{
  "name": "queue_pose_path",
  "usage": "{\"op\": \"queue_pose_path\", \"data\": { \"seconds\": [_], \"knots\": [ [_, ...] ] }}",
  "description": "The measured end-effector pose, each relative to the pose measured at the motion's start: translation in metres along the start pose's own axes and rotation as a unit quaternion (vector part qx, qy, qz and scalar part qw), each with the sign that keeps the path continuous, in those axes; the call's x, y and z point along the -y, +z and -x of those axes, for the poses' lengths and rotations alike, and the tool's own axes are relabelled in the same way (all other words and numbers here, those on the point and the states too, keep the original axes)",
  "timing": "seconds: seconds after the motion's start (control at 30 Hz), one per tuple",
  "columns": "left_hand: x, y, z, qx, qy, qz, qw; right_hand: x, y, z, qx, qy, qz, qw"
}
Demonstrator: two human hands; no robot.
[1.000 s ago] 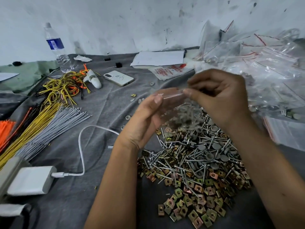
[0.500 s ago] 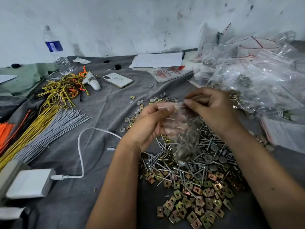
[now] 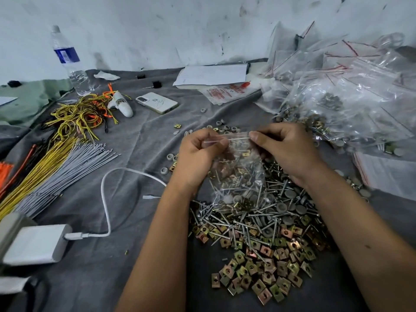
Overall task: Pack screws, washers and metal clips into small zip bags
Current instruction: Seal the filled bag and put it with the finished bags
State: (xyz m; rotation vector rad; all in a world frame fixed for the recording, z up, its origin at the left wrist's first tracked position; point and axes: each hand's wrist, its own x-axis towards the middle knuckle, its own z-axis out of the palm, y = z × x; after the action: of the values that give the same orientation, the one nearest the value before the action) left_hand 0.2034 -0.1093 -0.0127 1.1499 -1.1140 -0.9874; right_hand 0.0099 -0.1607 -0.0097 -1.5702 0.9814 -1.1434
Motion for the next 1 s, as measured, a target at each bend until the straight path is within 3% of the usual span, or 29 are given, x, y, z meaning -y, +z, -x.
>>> {"op": "queue_pose_path", "data": {
  "seconds": [0.1,0.17,0.23,0.3,0.6,0.83,1.0],
  "knots": [
    [0.003,0.000,-0.001,-0.016,0.027,-0.030,0.999,0.000,-0.001,-0.001,0.004,-0.019,0.028,0.999],
    [0.005,-0.002,-0.002,-0.044,0.087,-0.138,0.986,0.001,-0.002,-0.001,-0.009,-0.070,0.086,0.994],
    [0.008,-0.005,-0.003,-0.065,0.172,-0.306,0.934,0.002,-0.001,0.001,-0.015,-0.135,0.155,0.979],
    [0.007,-0.005,-0.004,-0.061,0.211,-0.372,0.902,0.003,0.001,0.003,-0.010,-0.189,0.210,0.959],
    [0.006,0.003,-0.001,0.005,0.198,-0.323,0.926,0.007,0.008,0.006,0.023,-0.256,0.269,0.928],
    [0.004,0.005,0.000,0.005,0.188,-0.308,0.933,0.004,0.007,0.006,0.050,-0.250,0.288,0.923],
    [0.009,0.000,-0.003,0.001,0.140,-0.257,0.956,0.004,0.002,0.004,0.020,-0.258,0.278,0.925]
  ]
}}
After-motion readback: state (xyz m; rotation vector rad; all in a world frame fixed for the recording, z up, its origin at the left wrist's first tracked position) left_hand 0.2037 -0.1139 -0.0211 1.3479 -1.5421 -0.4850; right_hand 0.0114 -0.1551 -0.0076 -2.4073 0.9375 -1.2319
